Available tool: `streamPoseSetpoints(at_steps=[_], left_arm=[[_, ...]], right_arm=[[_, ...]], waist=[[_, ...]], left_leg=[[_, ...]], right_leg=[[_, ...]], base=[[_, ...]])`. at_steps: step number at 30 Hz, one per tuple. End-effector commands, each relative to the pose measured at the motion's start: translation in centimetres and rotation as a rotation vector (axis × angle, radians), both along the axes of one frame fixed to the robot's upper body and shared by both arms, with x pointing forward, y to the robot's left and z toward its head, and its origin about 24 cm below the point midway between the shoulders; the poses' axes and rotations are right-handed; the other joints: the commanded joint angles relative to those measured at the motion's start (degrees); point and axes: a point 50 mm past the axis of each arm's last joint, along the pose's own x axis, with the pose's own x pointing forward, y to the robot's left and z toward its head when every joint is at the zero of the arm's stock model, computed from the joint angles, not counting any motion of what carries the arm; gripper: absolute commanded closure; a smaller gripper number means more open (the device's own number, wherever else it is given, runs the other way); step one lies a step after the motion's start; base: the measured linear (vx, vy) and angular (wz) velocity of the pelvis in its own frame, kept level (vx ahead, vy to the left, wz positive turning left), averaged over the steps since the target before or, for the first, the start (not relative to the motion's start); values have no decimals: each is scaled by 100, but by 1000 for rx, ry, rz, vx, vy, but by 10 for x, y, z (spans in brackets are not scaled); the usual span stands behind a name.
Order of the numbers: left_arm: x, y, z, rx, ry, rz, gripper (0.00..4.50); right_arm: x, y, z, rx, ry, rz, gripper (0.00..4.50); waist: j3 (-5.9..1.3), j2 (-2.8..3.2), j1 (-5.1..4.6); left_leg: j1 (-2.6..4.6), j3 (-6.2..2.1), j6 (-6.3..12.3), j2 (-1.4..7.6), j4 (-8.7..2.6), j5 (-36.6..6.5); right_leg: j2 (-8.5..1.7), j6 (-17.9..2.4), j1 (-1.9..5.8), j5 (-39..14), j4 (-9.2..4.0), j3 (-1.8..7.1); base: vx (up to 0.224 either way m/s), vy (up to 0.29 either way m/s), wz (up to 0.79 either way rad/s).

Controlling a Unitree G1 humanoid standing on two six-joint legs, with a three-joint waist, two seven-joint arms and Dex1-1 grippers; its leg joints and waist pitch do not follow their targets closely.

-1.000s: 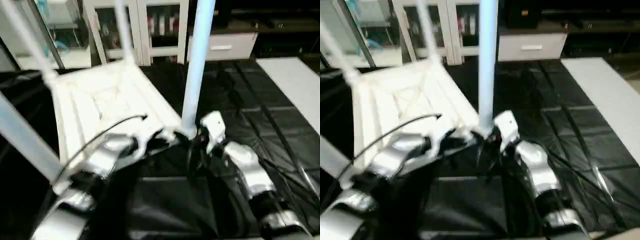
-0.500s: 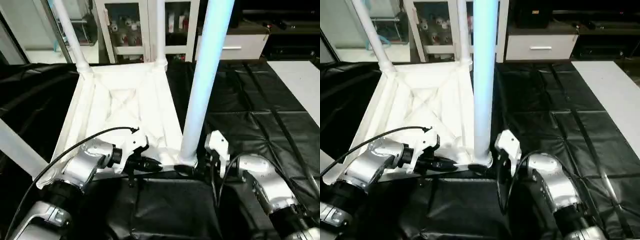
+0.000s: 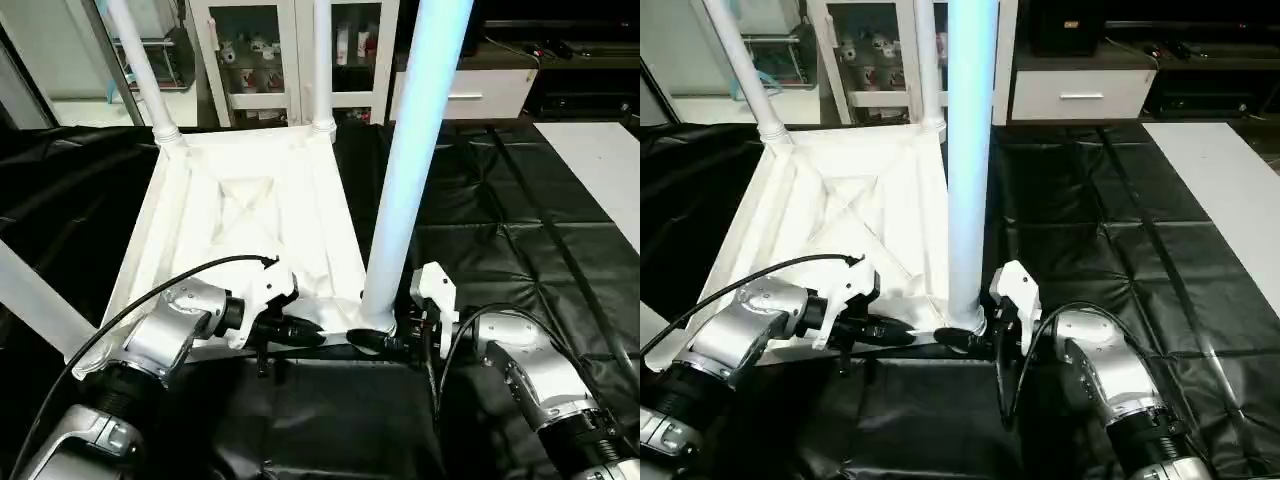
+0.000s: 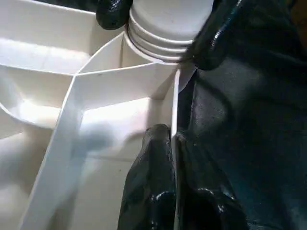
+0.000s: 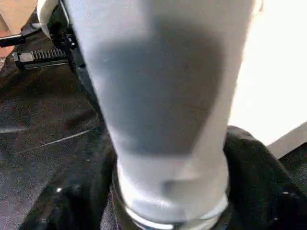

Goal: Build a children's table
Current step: Rotate leg to tighten

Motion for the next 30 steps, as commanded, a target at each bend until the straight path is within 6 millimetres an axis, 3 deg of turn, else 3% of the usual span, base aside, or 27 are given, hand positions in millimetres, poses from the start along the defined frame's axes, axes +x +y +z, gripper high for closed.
streamPoseSetpoints(at_steps=[1, 12, 14, 15, 17, 19, 21, 22, 23, 24, 25, 26, 28, 30], left_arm=[[-3, -10, 7, -53, -1, -59, 450], [-5, -10, 6, -50, 8, -64, 450], [1, -17, 5, -47, -34, -9, 450], [6, -21, 3, -41, -62, 38, 450], [9, -23, 3, -37, -76, 64, 450], [22, -36, -2, -19, -113, 214, 450], [27, -41, -3, -16, -122, 273, 450], [27, -41, -3, -16, -122, 273, 450], [37, -50, -4, 1, -135, 405, 450], [37, -50, -4, 1, -135, 405, 450], [46, -58, -6, 39, -147, 561, 450], [48, -60, -6, 44, -149, 580, 450], [53, -67, -6, 66, -168, 665, 450], [55, -72, -6, 78, -209, 681, 450]], right_arm=[[-4, 3, 1, 15, 7, 32, 159], [-4, 3, 1, 16, 15, 34, 176], [16, 2, -3, -46, -54, -161, 176], [26, 2, -5, -69, -77, -272, 176], [31, 1, -6, -79, -85, -327, 177], [45, 8, -9, -61, -57, -514, 178], [50, 12, -10, -50, -41, -578, 178], [50, 12, -10, -50, -41, -578, 178], [58, 21, -11, -46, -24, -701, 178], [58, 21, -11, -46, -24, -701, 178], [67, 29, -12, -45, -8, -848, 178], [68, 31, -13, -46, -5, -868, 178], [72, 37, -15, -54, 14, -980, 178], [74, 45, -15, -61, 14, -1011, 178]], waist=[[-369, -38, -23], [-376, -41, -31], [-376, -47, -32], [-363, -43, -71], [-347, -59, -135], [-328, -54, -210], [-344, -63, -263], [-346, -64, -257], [-354, -46, -263], [-353, -53, -274], [-364, -58, -269], [-368, -22, -294], [-386, -22, -283], [-421, -32, -264]], left_leg=[[67, -152, 392, 344, -441, -926], [72, -150, 408, 339, -427, -885], [69, -149, 407, 336, -424, -853], [62, -143, 334, 329, -431, -926], [66, -177, 136, 300, -463, -1184], [70, -185, 80, 303, -473, -1323], [99, -183, 30, 275, -461, -1371], [88, -187, 52, 279, -459, -1335], [63, -180, 113, 281, -450, -1254], [79, -178, 129, 277, -451, -1205], [67, -182, 138, 266, -442, -1155], [83, -171, 115, 274, -438, -1101], [73, -175, 121, 256, -428, -1021], [52, -178, 257, 253, -412, -799]], right_leg=[[-350, -1493, 287, -947, -325, 255], [-342, -1515, 291, -901, -315, 251], [-347, -1520, 288, -898, -315, 252], [-350, -1517, 252, -1012, -338, 253], [-370, -1372, 299, -1561, -392, 239], [-362, -1282, 283, -1798, -427, 248], [-348, -1211, 275, -1934, -454, 245], [-361, -1207, 282, -1900, -454, 247], [-354, -1216, 282, -1748, -432, 251], [-343, -1242, 268, -1656, -443, 246], [-340, -1258, 291, -1609, -426, 235], [-339, -1315, 256, -1513, -431, 241], [-334, -1328, 281, -1398, -419, 228], [-332, -1378, 314, -966, -378, 213]], base=[[0, 0, 0], [0, 0, 0], [0, 0, 0], [0, 0, 0], [0, 0, 0], [0, 0, 0], [0, 0, 0], [0, 0, 0], [0, 0, 0], [0, 0, 0], [0, 0, 0], [0, 0, 0], [0, 0, 0], [0, 0, 0]])
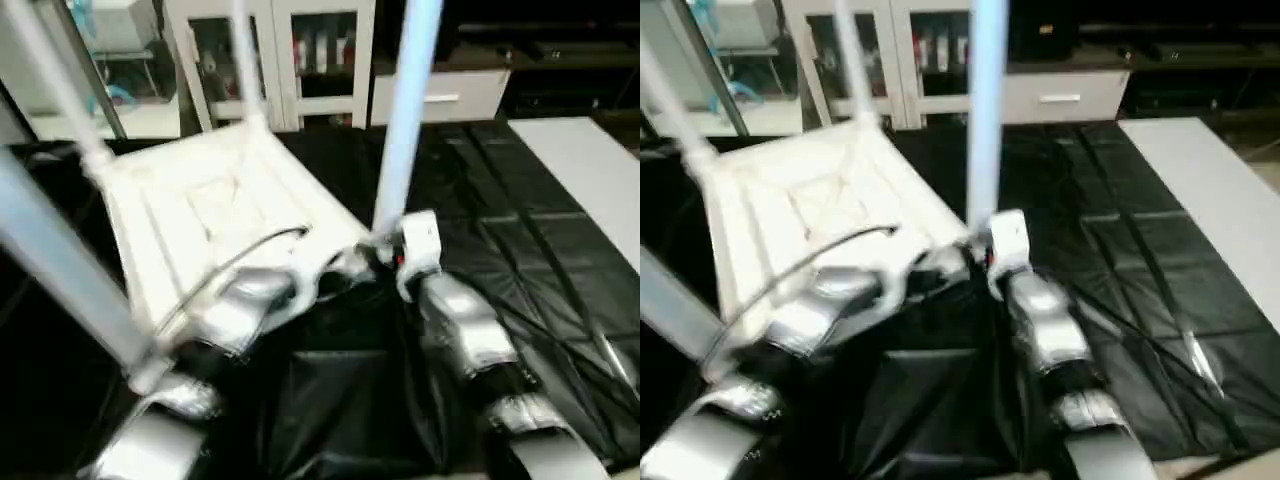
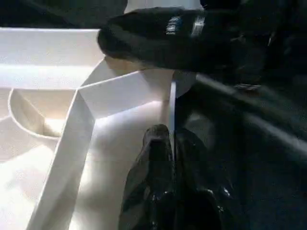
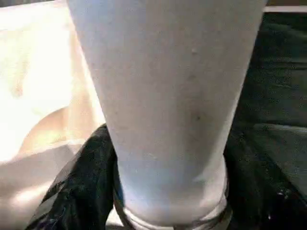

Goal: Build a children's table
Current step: Rotate leg to tighten

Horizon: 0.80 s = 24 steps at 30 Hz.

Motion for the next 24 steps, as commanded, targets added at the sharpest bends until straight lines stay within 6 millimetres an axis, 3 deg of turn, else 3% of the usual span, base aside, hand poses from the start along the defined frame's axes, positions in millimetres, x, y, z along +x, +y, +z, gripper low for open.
streamPoseSetpoints(at_steps=[1, 3, 5, 10, 11, 15, 18, 20, 24], left_arm=[[7, 12, -5, 29, -33, 126, 450], [7, 10, -4, 25, -42, 128, 450], [5, 9, -3, -2, -50, 88, 450], [2, 13, -6, 12, -37, 42, 450], [2, 15, -7, 16, -31, 34, 450], [-1, 22, -8, 13, -17, -8, 450], [-9, 31, -5, -23, -22, -152, 450], [-18, 42, -5, -19, 0, -269, 450], [-31, 53, -5, -22, 47, -405, 450]], right_arm=[[-6, 11, -13, -9, 49, -8, 178], [-5, 13, -13, -13, 44, -7, 178], [-5, 13, -10, 12, 18, 21, 178], [-5, 18, 0, 57, -75, 99, 178], [-5, 18, 3, 73, -99, 126, 143], [-7, 15, 11, 93, -152, 208, 103], [-17, 9, 16, 73, -178, 418, 73], [-31, 3, 15, 48, -173, 587, 73], [-47, -7, 15, 25, -157, 739, 73]], waist=[[-396, -78, 21], [-400, -85, 45], [-380, -108, 64], [-376, -109, 84], [-376, -110, 82], [-372, -99, 82], [-362, -97, 71], [-345, -65, 65], [-334, -50, 91]], left_leg=[[27, -158, 335, 254, -404, -736], [17, -149, 506, 249, -391, -641], [18, -141, 597, 258, -395, -769], [20, -149, 542, 279, -415, -881], [21, -146, 563, 279, -413, -836], [9, -143, 661, 280, -409, -799], [-19, -162, 739, 292, -422, -912], [22, -160, 686, 306, -436, -1057], [38, -168, 532, 359, -477, -1197]], right_leg=[[-331, -1369, 290, -856, -358, 214], [-342, -1421, 294, -719, -345, 208], [-360, -1380, 297, -1027, -379, 206], [-368, -1272, 285, -1324, -396, 211], [-359, -1288, 279, -1250, -390, 211], [-355, -1341, 292, -1116, -380, 206], [-351, -1267, 312, -1224, -382, 204], [-355, -1238, 277, -1497, -425, 211], [-343, -1266, 253, -1522, -401, 238]], base=[[0, 0, 0], [0, 0, 0], [0, 0, 0], [0, 0, 0], [0, 0, 0], [0, 0, 0], [0, 0, 0], [0, 0, 0], [0, 0, 0]])
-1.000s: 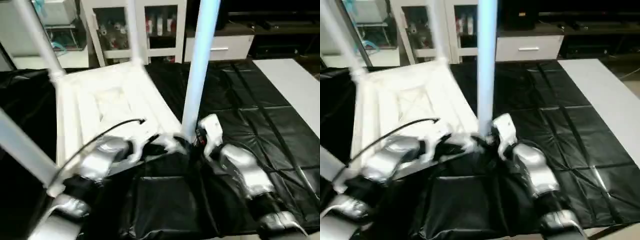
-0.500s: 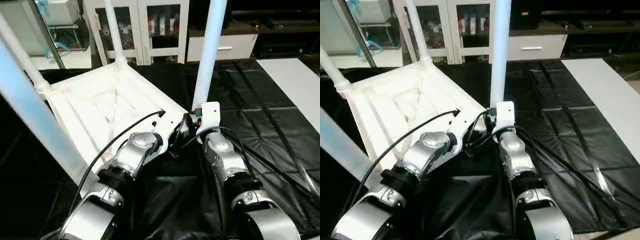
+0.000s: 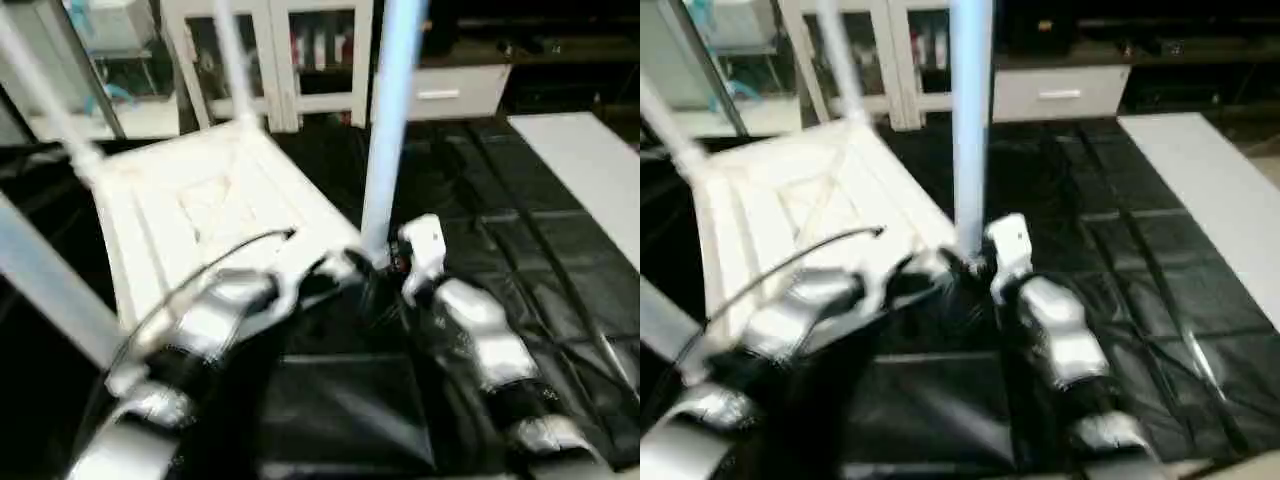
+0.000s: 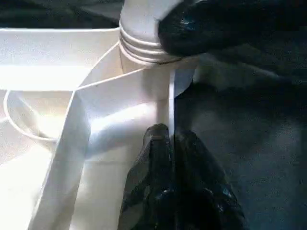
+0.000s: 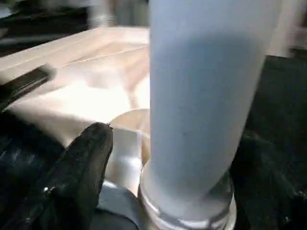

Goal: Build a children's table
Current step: Rotate leg to tighten

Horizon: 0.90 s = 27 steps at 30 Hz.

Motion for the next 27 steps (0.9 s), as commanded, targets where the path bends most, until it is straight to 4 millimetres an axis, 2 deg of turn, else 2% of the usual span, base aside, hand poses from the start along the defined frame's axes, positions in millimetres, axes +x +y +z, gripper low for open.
streamPoseSetpoints(at_steps=[1, 2, 5, 8, 11, 14, 15, 17, 24, 27], left_arm=[[-10, -7, -1, -16, 38, -124, 450], [-15, 0, 0, -8, 69, -169, 450], [-21, 12, 0, 20, 111, -226, 450], [-26, 20, 1, 26, 140, -266, 450], [-30, 24, 2, 34, 159, -299, 450], [-29, 24, 3, 34, 151, -292, 450], [-29, 24, 4, 33, 150, -291, 450], [-29, 22, 4, 29, 151, -292, 450], [-30, 20, 5, 23, 154, -295, 450], [-30, 20, 5, 21, 155, -294, 450]], right_arm=[[-6, 9, 6, 8, -8, 115, 73], [-15, 2, 6, -9, 12, 192, 73], [-24, -7, 6, -33, 43, 274, 73], [-29, -11, 5, -55, 75, 320, 73], [-34, -11, 0, -79, 110, 364, 73], [-33, -8, -1, -79, 112, 357, 73], [-32, -7, -1, -72, 118, 353, 73], [-30, -4, -1, -58, 130, 352, 73], [-28, -1, 0, -31, 134, 337, 73], [-29, -2, -2, -40, 146, 341, 98]], waist=[[-332, -58, 18], [-331, -55, 21], [-338, -46, 54], [-344, -58, 54], [-332, -64, 62], [-322, -81, 57], [-324, -67, 58], [-324, -80, 53], [-343, -70, 61], [-343, -66, 83]], left_leg=[[56, -169, 496, 343, -461, -1205], [57, -154, 468, 340, -461, -1233], [67, -153, 429, 353, -471, -1242], [40, -143, 472, 335, -453, -1072], [43, -134, 462, 333, -447, -1097], [55, -142, 366, 339, -462, -1220], [58, -150, 334, 342, -469, -1227], [58, -149, 318, 337, -468, -1214], [56, -140, 376, 329, -444, -997], [56, -141, 364, 330, -443, -988]], right_leg=[[-346, -1294, 269, -1489, -401, 248], [-342, -1328, 249, -1424, -396, 252], [-332, -1361, 261, -1219, -364, 258], [-345, -1458, 284, -951, -336, 257], [-361, -1453, 275, -1157, -360, 263], [-361, -1401, 262, -1401, -382, 266], [-360, -1384, 260, -1423, -378, 267], [-357, -1374, 261, -1403, -378, 270], [-351, -1433, 267, -1091, -342, 265], [-352, -1426, 273, -1085, -340, 266]], base=[[0, 0, 0], [0, 0, 0], [0, 0, 0], [0, 0, 0], [0, 0, 0], [0, 0, 0], [0, 0, 0], [0, 0, 0], [0, 0, 0], [0, 0, 0]])
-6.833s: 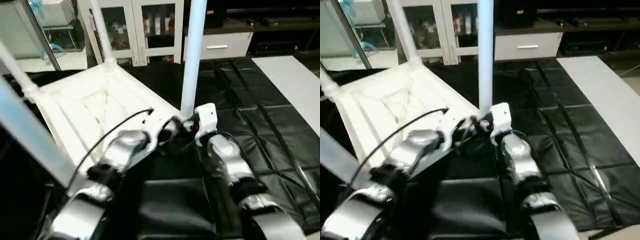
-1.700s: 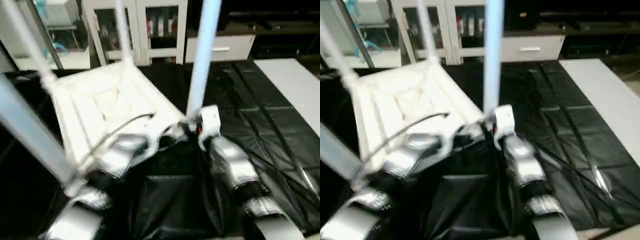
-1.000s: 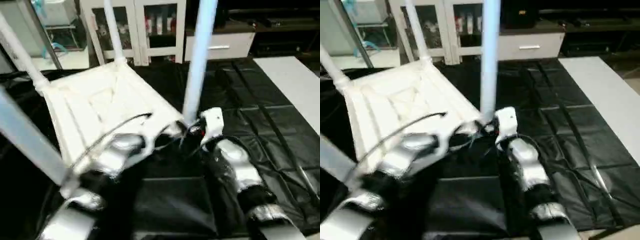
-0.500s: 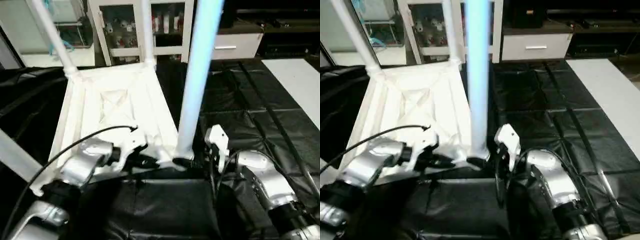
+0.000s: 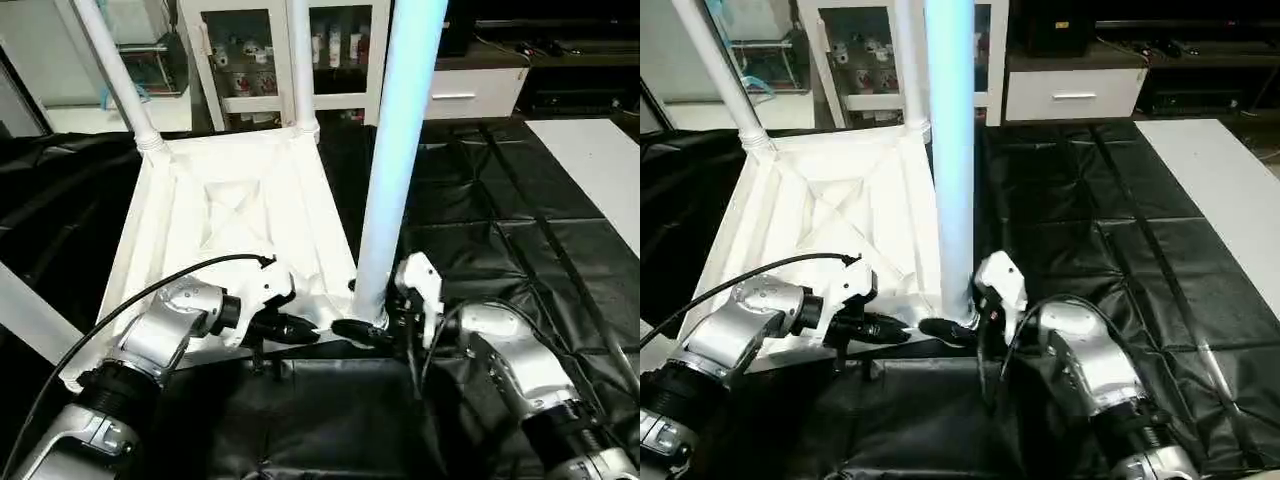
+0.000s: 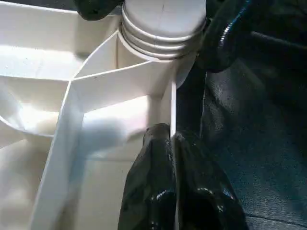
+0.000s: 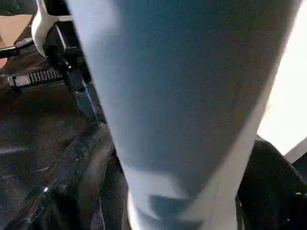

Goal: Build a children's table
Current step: Rotate leg to tighten

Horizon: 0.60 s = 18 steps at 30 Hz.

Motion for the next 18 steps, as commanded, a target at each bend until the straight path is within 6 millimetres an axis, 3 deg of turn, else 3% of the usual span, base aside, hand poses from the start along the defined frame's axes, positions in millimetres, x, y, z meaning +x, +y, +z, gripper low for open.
streamPoseSetpoints(at_steps=[1, 11, 18], left_arm=[[-6, -8, -1, -8, 22, -60, 450], [-8, -8, -2, -3, 34, -73, 450], [-9, -8, -3, 4, 41, -78, 450]], right_arm=[[1, -2, -1, -5, 15, 0, 110], [-2, -4, -6, -21, 29, 4, 187], [-3, -4, -7, -19, 43, 13, 208]], waist=[[-350, -58, -8], [-360, -29, 27], [-364, -40, 37]], left_leg=[[66, -152, 357, 335, -453, -980], [75, -150, 334, 331, -442, -970], [71, -149, 334, 328, -437, -963]], right_leg=[[-348, -1432, 273, -1076, -331, 257], [-338, -1438, 276, -998, -323, 253], [-336, -1456, 285, -940, -315, 250]], base=[[0, 0, 0], [0, 0, 0], [0, 0, 0]])
